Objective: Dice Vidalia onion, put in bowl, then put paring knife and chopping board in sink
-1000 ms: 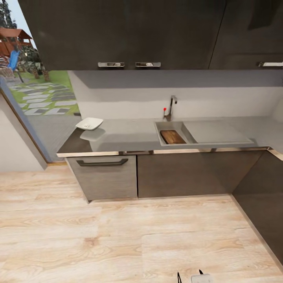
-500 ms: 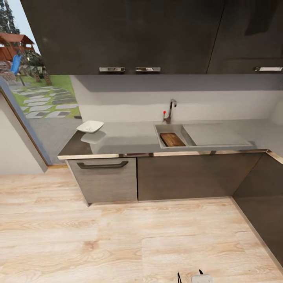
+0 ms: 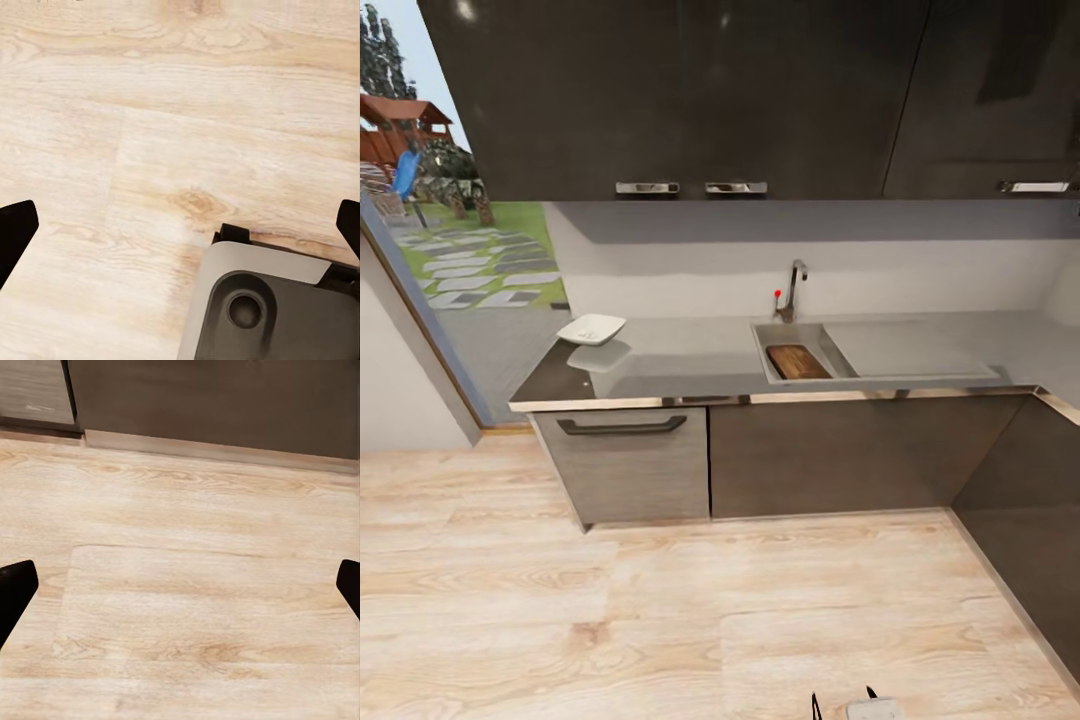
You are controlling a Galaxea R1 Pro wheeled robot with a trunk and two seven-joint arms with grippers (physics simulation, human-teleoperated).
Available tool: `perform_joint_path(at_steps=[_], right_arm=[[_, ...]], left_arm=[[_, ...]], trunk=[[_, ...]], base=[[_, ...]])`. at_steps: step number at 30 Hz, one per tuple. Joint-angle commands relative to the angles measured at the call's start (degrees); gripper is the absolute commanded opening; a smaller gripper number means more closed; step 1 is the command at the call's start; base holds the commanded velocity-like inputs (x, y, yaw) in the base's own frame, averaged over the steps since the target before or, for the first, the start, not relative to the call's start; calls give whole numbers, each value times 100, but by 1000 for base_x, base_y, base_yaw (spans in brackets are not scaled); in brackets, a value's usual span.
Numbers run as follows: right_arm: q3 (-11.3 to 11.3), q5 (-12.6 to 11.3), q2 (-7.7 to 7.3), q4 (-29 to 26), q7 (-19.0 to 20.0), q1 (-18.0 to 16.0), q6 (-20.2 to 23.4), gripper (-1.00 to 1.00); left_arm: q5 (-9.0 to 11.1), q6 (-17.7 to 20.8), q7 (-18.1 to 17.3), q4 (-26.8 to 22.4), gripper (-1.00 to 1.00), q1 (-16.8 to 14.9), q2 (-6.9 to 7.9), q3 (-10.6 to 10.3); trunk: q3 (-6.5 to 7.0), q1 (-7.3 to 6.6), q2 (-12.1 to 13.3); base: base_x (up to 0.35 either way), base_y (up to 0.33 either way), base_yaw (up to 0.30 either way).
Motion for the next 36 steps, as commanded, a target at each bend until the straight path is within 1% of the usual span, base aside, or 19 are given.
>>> perform_joint_path(at_steps=[1,36], right_arm=[[43,26,1,6,-60,-5,-4,100],[43,26,1,6,-60,-5,1,100]], left_arm=[[25,-13,26,-1,100,-3,0,-49],[25,-11,26,-1,100,-3,1,-49]], trunk=[[-2,3,-10],[319,3,-10]], base=[[0,0,0],[0,0,0]])
